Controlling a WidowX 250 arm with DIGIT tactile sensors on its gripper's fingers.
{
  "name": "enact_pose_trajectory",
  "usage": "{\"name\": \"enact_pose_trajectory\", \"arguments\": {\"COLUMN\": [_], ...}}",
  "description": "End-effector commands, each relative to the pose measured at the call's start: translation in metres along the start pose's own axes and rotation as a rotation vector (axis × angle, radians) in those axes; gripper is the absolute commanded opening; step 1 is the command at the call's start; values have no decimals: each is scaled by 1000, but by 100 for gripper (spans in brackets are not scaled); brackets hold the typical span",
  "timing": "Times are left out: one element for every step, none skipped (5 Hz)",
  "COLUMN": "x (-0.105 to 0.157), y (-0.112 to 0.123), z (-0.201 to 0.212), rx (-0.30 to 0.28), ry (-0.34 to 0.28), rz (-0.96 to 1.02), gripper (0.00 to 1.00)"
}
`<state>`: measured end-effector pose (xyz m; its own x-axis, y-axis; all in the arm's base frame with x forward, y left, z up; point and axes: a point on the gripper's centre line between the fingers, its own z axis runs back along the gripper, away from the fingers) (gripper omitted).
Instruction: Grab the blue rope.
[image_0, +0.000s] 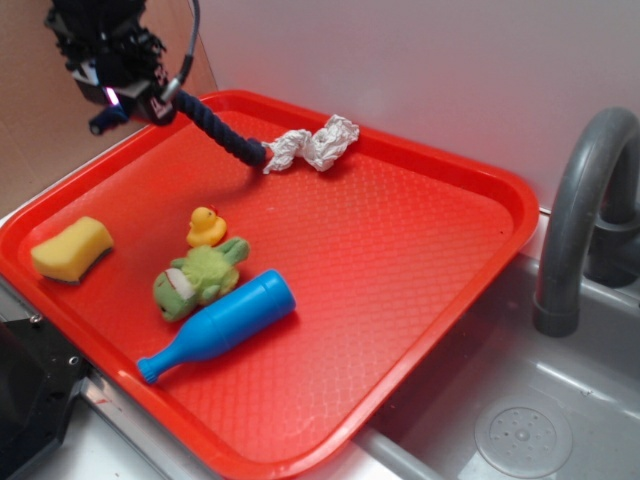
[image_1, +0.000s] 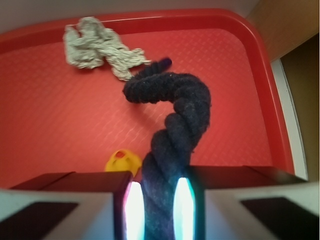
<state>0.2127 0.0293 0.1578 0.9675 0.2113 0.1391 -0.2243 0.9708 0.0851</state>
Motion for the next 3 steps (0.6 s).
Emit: {"name": "enact_pose_trajectory", "arguments": {"x": [10,10,8], "y": [-7,-13,-15], "z": [70,85,88], "rx": [12,39,33], "ry": [-73,-82,-123], "rz": [-92,-131,-204], "gripper": [0,0,0]}}
